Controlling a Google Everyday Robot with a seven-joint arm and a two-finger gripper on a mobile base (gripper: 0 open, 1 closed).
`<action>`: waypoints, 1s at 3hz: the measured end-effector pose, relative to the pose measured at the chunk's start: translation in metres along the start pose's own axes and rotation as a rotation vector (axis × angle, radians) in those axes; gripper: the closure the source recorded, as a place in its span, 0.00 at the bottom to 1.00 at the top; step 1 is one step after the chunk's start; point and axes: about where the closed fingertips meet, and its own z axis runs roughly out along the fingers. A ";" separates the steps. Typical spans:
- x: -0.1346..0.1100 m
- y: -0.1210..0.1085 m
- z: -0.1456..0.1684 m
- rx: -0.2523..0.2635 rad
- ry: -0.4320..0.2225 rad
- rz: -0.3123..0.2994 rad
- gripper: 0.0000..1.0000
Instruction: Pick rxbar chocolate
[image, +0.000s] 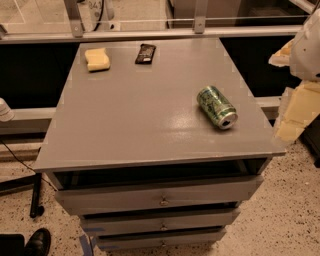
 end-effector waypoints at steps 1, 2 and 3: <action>0.000 0.000 0.000 0.000 0.000 0.000 0.00; -0.016 -0.012 0.012 0.047 -0.010 -0.002 0.00; -0.061 -0.051 0.039 0.136 -0.066 -0.015 0.00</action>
Offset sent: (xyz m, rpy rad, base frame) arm 0.0573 0.0405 -0.0204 -0.0047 -0.1268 -0.0143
